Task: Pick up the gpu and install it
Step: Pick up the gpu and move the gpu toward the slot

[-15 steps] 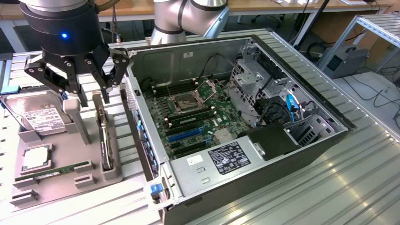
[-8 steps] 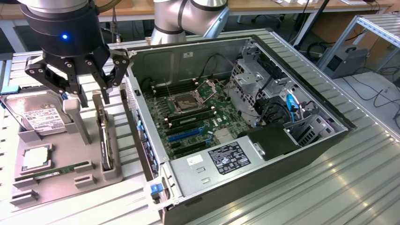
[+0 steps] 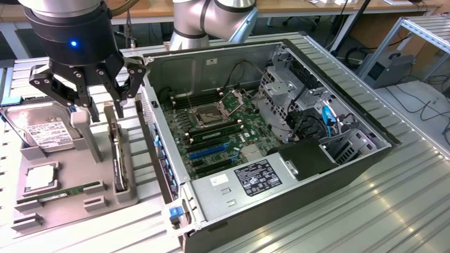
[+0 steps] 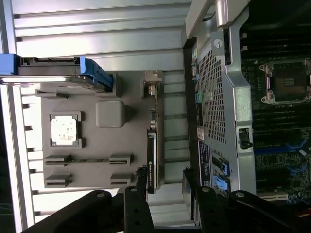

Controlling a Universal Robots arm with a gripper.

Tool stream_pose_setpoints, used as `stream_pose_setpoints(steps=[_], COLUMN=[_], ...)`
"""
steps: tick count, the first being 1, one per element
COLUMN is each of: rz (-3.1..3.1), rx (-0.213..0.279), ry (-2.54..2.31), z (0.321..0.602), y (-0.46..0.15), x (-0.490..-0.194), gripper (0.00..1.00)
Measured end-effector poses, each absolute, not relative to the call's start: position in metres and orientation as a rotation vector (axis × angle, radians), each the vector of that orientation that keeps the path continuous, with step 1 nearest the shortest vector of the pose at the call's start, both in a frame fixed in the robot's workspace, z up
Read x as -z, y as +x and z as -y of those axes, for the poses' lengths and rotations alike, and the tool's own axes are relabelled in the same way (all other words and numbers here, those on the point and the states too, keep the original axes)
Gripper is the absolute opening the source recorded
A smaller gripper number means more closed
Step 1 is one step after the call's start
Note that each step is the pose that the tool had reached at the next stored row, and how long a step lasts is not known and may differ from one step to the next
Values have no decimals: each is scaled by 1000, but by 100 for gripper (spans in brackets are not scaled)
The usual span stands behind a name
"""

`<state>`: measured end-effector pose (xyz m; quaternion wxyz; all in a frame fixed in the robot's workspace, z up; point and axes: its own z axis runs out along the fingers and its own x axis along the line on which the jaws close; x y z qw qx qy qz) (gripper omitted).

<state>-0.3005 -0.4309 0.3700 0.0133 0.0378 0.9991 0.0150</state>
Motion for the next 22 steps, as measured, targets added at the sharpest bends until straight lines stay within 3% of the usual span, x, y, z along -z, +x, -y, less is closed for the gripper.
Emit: stream_pose_setpoints(steps=[22], rz=[-3112], rx=[-41], ry=[118], z=[431], y=[-301], x=[-362], gripper=[42])
